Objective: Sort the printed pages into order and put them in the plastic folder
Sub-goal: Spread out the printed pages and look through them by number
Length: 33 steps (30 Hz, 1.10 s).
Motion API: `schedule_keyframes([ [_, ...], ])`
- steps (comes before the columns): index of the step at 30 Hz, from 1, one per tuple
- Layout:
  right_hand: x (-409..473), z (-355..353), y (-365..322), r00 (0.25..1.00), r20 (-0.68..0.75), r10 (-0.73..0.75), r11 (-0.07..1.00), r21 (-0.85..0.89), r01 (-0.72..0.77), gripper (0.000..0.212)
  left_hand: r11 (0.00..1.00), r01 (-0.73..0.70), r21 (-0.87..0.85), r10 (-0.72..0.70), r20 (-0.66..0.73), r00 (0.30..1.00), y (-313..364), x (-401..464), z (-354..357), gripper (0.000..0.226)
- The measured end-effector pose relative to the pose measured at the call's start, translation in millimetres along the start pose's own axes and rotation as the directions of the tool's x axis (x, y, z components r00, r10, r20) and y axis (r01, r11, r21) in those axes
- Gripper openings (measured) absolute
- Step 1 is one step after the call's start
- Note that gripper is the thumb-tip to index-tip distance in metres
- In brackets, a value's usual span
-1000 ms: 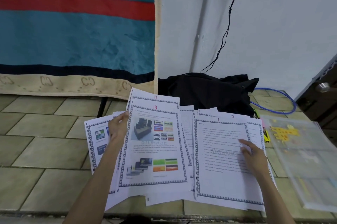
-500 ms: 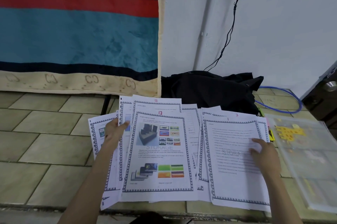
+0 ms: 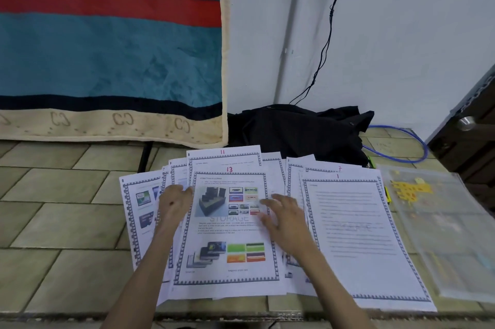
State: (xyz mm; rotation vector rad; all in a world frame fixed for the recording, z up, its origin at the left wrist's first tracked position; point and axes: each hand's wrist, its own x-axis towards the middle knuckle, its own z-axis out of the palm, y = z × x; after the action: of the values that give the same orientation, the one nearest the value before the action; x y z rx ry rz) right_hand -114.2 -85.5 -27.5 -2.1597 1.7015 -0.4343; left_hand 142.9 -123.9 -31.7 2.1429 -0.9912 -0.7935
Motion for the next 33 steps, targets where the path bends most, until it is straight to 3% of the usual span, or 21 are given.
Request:
schedule_keyframes([
  [2, -3, 18, -17, 0.983, 0.177, -0.054, 0.996, -0.064, 0.066, 0.095, 0.998, 0.047, -0.037, -0.046, 0.052, 0.998, 2, 3, -2, 0.043],
  [5, -4, 31, -19, 0.970, 0.240, -0.031, 0.991, -0.116, 0.060, 0.111, 0.996, 0.035, -0.087, -0.020, 0.170, 0.985, 4, 7, -7, 0.034],
  [8, 3, 29, -16, 0.970, 0.243, 0.016, 1.000, -0.001, -0.016, 0.096, 0.992, 0.028, -0.126, 0.001, 0.222, 0.975, -1, 12, -12, 0.026],
  [10, 13, 25, -11, 0.985, 0.132, 0.115, 0.966, 0.215, -0.141, 0.088, 0.973, 0.077, -0.217, -0.017, 0.263, 0.965, -7, 16, -14, 0.038],
  [12, 26, 16, -9, 0.962, 0.030, 0.270, 0.854, 0.454, -0.254, 0.093, 0.938, 0.113, -0.326, -0.012, 0.298, 0.954, -10, 13, -17, 0.045],
  [15, 40, 4, -2, 0.914, 0.125, 0.385, 0.696, 0.611, -0.377, 0.097, 0.888, 0.166, -0.429, 0.015, 0.387, 0.922, -9, 5, -22, 0.042],
  [18, 48, 5, 7, 0.883, 0.166, 0.438, 0.656, 0.612, -0.441, 0.088, 0.861, 0.196, -0.470, 0.048, 0.458, 0.887, -9, 4, -28, 0.036],
  [23, 51, 7, 11, 0.862, 0.117, 0.493, 0.613, 0.657, -0.440, 0.070, 0.811, 0.255, -0.526, 0.057, 0.505, 0.861, -21, 8, -30, 0.015],
  [26, 46, 3, 7, 0.908, 0.118, 0.403, 0.609, 0.705, -0.362, 0.022, 0.809, 0.220, -0.546, 0.060, 0.449, 0.892, -23, 7, -28, 0.012],
  [27, 43, 2, 5, 0.921, 0.078, 0.382, 0.585, 0.751, -0.306, 0.015, 0.807, 0.215, -0.550, 0.052, 0.428, 0.902, -23, 7, -26, 0.012],
  [30, 41, -4, -2, 0.934, 0.007, 0.356, 0.455, 0.872, -0.180, 0.012, 0.824, 0.152, -0.546, 0.073, 0.369, 0.927, -18, 2, -22, 0.020],
  [33, 49, -1, -2, 0.938, 0.192, 0.289, 0.364, 0.884, -0.293, 0.041, 0.842, 0.112, -0.528, 0.080, 0.327, 0.942, -15, -1, -20, 0.033],
])
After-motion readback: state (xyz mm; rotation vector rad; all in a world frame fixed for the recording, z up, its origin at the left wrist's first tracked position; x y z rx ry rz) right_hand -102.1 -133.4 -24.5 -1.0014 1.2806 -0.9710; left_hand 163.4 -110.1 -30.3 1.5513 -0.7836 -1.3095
